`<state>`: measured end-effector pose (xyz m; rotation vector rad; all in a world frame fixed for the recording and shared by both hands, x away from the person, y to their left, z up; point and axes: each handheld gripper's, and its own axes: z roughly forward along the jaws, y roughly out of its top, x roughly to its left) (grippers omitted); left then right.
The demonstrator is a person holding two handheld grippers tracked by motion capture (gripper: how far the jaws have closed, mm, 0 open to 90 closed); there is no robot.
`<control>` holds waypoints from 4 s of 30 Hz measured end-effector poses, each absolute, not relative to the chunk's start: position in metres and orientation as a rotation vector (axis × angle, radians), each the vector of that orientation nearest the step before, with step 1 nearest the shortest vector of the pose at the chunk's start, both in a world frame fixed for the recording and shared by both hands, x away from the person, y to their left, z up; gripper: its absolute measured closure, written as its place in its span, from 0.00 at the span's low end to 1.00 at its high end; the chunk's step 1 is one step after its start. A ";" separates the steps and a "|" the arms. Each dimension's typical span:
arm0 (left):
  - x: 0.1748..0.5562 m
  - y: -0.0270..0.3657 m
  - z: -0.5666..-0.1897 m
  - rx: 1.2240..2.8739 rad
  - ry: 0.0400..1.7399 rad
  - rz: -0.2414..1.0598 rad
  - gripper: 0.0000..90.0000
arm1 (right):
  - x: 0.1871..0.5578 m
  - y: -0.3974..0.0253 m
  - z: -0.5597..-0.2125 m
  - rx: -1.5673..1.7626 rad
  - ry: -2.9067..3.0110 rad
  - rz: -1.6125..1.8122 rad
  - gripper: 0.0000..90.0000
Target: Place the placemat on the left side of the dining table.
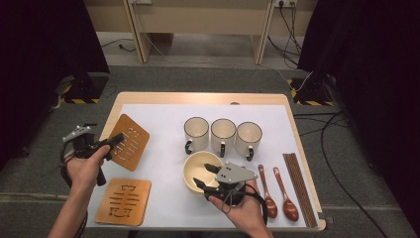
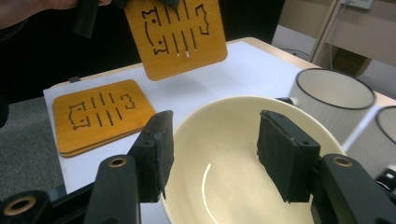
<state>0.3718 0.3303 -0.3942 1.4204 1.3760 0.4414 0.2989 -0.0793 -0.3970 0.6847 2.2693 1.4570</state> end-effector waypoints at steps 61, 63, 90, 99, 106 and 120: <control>0.476 0.303 -0.429 1.383 1.583 0.419 0.95 | 0.299 -0.166 -0.401 0.920 2.048 1.405 0.48; 0.477 0.304 -0.432 1.371 1.595 0.414 0.95 | 0.299 -0.166 -0.401 0.926 2.045 1.407 0.48; 0.476 0.354 -0.467 1.448 1.763 0.470 0.57 | 0.302 -0.161 -0.412 0.943 2.091 1.380 0.48; 0.472 0.371 -0.469 1.492 1.755 0.563 0.58 | 0.303 -0.163 -0.410 0.941 2.086 1.375 0.48; 0.438 0.365 -0.471 1.618 1.700 0.504 0.80 | 0.302 -0.165 -0.409 0.944 2.078 1.376 0.48; 0.405 0.356 -0.488 1.770 1.680 0.445 0.98 | 0.301 -0.167 -0.408 0.948 2.070 1.377 0.48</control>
